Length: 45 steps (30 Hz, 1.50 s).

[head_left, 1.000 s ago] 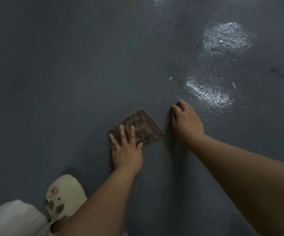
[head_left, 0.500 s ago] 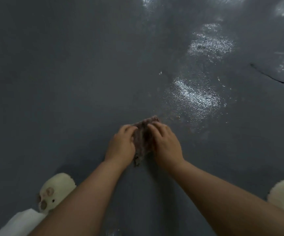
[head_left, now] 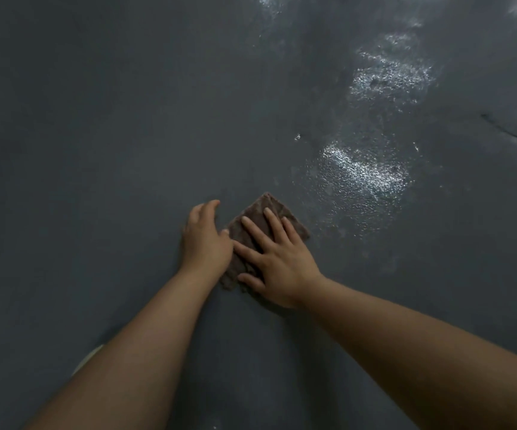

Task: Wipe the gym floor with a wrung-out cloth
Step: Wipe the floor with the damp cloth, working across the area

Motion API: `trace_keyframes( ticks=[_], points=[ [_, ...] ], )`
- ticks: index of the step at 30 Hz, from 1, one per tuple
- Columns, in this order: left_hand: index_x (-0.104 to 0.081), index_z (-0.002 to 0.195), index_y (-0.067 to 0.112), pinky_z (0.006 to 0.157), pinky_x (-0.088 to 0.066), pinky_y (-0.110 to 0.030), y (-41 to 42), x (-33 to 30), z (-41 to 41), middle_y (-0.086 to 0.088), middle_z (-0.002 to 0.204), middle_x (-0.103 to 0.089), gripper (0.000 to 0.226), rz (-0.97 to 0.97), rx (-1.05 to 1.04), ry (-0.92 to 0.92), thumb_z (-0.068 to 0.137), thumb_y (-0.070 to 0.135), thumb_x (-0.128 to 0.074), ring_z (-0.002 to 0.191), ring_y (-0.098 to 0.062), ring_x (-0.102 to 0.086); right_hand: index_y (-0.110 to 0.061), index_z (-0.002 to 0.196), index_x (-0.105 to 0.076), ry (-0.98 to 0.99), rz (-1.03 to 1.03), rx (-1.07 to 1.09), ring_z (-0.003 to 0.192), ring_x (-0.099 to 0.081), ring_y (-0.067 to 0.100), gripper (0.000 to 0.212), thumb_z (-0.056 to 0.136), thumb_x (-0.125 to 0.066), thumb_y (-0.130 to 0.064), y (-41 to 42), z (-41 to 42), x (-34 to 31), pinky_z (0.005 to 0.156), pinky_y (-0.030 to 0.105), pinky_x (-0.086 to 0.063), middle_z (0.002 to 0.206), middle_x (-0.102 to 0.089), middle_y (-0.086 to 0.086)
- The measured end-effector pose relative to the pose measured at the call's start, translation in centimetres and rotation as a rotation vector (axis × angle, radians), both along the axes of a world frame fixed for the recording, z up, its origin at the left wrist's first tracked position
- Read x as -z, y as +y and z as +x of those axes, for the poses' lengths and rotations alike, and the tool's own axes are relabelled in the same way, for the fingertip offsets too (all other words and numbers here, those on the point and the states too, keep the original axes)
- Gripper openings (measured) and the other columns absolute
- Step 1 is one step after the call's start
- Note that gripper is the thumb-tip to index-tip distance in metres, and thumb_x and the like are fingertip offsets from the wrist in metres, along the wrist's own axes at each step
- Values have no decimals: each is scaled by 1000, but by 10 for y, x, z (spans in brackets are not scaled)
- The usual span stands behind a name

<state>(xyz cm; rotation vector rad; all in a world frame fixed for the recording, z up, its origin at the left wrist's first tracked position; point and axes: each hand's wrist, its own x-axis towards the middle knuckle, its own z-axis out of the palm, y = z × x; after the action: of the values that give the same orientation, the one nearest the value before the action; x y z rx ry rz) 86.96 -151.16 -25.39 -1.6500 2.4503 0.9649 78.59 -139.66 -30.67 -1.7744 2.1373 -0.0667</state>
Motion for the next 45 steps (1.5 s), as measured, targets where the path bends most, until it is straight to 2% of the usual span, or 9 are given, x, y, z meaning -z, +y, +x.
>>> trace_keyframes(
  ticks=[3,6,8,15,19,24,31,35,45],
  points=[
    [-37,142,11,112,-20,-32,-2,4,-10,-13,149,-29,55,-41,-72,-21,90,9,-56,137,-29,-28,-39,139,-43,12,-31,36,138,-24,46,61,85,-27,-63,-31,-23,-4,110,57,-20,151,-35,7],
    [-33,144,11,112,-14,-30,2,5,-21,-14,151,-24,60,-37,-215,-35,90,13,-58,140,-28,-22,-43,148,-16,47,22,91,144,7,38,61,92,-29,-63,-61,-54,-6,115,50,1,160,-2,1],
    [-29,146,14,112,-14,-31,11,7,-26,-13,153,-21,65,-29,-205,-67,89,19,-61,141,-28,-20,-43,148,-11,46,32,180,144,12,34,62,93,-32,-60,-74,-73,-11,116,46,4,160,4,-2],
    [-11,149,33,116,-7,-40,34,3,-34,-7,157,-3,114,-41,199,-383,59,66,-74,144,-25,-6,-35,151,-8,88,75,476,145,11,32,61,96,-31,-52,-71,-143,-12,118,42,2,160,4,-2],
    [7,150,32,116,-3,-43,42,5,-33,-10,157,11,127,-11,311,-557,58,66,-75,145,-28,2,-29,152,-7,66,104,686,145,10,31,61,98,-29,-48,-43,-176,-11,119,40,2,160,5,1],
    [2,150,30,116,-3,-44,42,11,-42,-11,158,8,129,-23,292,-588,56,61,-79,145,-29,0,-36,150,-14,-2,68,807,145,7,35,54,99,-30,-46,-36,-168,-15,118,46,1,160,1,1],
    [-5,150,33,116,-5,-44,41,9,-45,-5,159,7,124,-4,260,-609,55,58,-81,145,-25,-2,-45,146,-21,-50,63,373,145,5,34,50,98,-33,-47,-77,-83,-21,114,54,1,160,-3,-3],
    [-7,149,34,116,-3,-45,42,8,-46,-4,159,7,122,2,242,-619,55,56,-82,146,-24,-1,-43,148,-16,-47,56,309,146,6,31,51,99,-31,-43,-71,-66,-18,116,50,1,160,-2,-3],
    [-4,150,33,116,-2,-47,42,6,-47,-6,159,6,127,-7,258,-629,54,58,-82,146,-26,-3,-40,147,-24,40,45,999,145,-2,34,49,99,-36,-34,35,-186,-8,117,42,-6,160,-7,1]
  ],
)
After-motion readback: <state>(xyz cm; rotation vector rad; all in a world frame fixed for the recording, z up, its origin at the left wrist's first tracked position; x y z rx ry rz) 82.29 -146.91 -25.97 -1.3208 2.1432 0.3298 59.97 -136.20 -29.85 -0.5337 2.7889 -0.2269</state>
